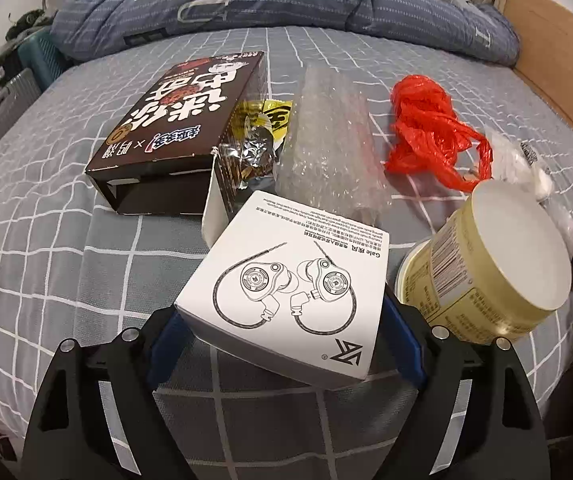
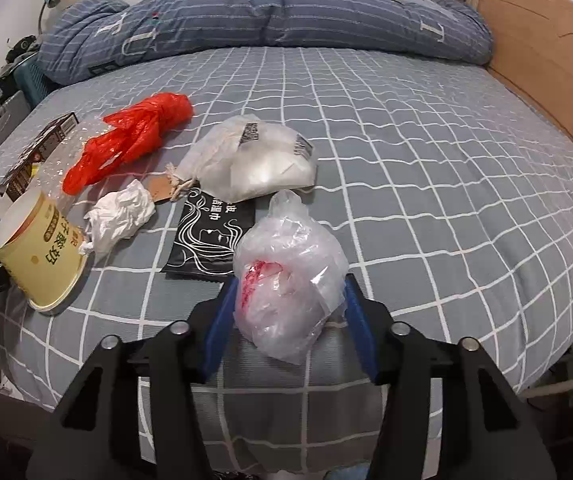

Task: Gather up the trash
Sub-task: 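Grasp the white earphone box with the left tool while the right tool grasps the clear plastic bag, then carry the white box and clear bag over the black trash bin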

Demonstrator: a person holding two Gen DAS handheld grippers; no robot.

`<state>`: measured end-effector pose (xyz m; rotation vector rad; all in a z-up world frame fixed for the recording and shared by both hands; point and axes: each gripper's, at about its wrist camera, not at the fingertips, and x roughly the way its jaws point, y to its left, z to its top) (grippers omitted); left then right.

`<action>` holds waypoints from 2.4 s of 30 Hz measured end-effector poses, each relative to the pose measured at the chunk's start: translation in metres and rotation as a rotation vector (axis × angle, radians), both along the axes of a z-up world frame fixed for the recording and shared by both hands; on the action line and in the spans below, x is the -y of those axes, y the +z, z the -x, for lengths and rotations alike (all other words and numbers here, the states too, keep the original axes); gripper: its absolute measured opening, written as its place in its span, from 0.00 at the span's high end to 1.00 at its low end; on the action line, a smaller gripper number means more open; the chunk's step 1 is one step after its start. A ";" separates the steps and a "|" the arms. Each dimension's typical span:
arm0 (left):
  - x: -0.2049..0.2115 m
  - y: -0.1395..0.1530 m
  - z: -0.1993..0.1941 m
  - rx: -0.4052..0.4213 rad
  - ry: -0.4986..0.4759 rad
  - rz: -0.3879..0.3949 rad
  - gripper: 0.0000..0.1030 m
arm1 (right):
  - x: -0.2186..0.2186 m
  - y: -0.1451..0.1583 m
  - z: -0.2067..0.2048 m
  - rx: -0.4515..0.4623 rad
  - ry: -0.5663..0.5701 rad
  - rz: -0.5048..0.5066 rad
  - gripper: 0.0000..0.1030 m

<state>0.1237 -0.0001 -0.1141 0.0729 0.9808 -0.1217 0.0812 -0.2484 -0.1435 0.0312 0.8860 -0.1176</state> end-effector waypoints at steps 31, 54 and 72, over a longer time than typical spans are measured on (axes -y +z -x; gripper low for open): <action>-0.013 0.047 0.028 0.078 0.045 0.021 0.22 | -0.012 0.054 0.037 0.110 -0.004 0.017 0.55; -0.018 0.055 0.138 0.110 0.089 0.100 0.22 | -0.065 0.059 0.118 0.165 0.051 -0.014 0.55; -0.032 0.042 0.203 0.092 0.104 0.117 0.22 | -0.092 0.045 0.167 0.131 0.114 -0.062 0.55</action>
